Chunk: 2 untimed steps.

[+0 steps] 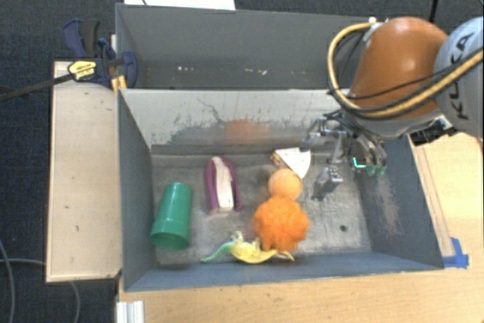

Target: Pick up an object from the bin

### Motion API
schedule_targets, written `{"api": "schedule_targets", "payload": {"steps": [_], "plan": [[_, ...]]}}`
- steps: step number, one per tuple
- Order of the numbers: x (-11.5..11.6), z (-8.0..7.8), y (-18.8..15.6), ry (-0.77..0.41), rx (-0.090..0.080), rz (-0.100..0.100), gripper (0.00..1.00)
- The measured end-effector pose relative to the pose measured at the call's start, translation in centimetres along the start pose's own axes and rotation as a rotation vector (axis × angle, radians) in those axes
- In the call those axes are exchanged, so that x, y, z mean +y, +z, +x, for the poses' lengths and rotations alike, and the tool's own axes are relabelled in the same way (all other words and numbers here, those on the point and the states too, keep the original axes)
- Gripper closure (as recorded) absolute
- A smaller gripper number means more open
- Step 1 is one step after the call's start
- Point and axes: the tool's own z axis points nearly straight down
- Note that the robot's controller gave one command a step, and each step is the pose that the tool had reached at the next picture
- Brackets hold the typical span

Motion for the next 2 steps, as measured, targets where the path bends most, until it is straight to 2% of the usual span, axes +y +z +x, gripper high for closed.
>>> {"api": "schedule_targets", "payload": {"steps": [1,2], "plan": [[0.0,-0.2,-0.4,0.000,-0.008,0.000,0.00],[1.7,1.5,4.0,-0.122,-0.011,0.001,0.00]]}}
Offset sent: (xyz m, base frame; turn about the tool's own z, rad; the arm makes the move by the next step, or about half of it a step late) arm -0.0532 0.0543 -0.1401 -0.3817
